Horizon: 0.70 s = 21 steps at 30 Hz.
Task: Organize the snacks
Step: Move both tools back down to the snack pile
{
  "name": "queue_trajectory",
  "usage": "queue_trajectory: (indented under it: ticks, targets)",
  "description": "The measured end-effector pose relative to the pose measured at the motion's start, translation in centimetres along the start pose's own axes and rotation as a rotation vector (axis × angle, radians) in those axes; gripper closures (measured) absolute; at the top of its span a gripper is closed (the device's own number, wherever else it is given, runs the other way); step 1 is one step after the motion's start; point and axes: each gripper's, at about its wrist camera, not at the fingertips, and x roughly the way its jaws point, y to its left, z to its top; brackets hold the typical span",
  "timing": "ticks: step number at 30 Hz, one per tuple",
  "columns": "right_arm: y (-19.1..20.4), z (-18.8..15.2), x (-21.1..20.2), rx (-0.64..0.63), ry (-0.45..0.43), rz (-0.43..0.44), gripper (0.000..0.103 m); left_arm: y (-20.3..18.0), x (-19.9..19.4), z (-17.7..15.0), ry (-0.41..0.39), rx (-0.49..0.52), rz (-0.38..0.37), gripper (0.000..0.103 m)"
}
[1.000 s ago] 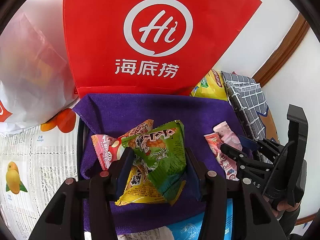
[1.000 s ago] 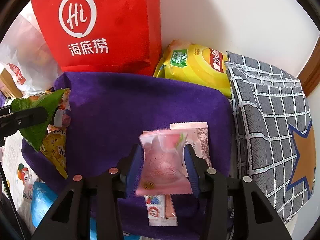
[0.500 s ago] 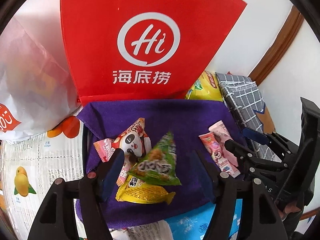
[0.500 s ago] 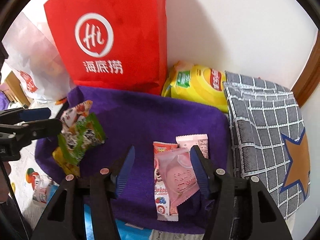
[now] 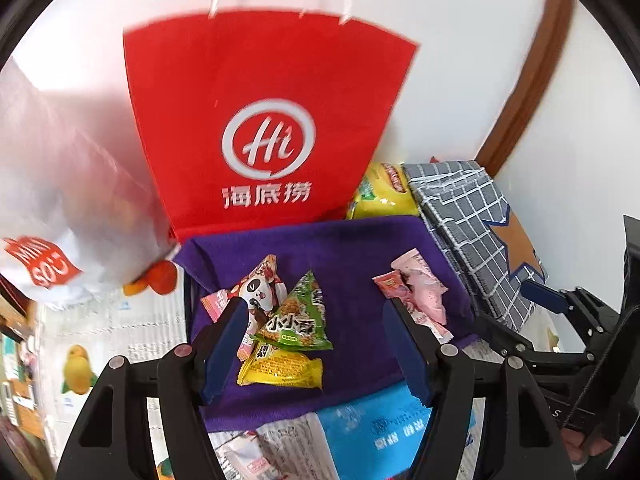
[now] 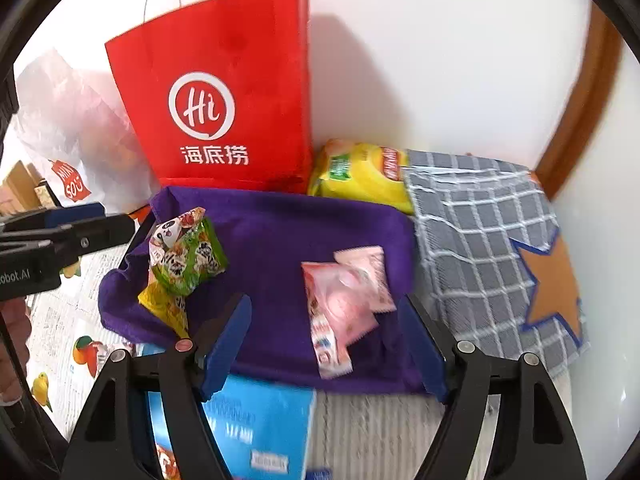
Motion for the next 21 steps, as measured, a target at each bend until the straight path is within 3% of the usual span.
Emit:
queue_trajectory:
  ticks: [3, 10, 15, 21]
  targets:
    - [-0.6, -1.3, -2.1, 0.009, -0.006, -0.038, 0.025, -1.1, -2.0, -0.9, -0.032, 0.009, -0.026, 0.030]
    - [-1.4, -4.6, -6.5, 0.037, -0.064, -0.002, 0.025, -2.6, -5.3, -4.2, -0.060, 0.033, -0.012, 0.030]
    - [-1.8, -7.0, -8.7, 0.058, -0.104, 0.040, 0.025, -2.5, -6.8, -6.9, -0.059, -0.004, -0.008, 0.030]
    - [-1.8, -9.8, -10.7, 0.049, -0.128, 0.007, 0.025, -2.1, -8.4, -9.8, -0.060, -0.049, -0.012, 0.030]
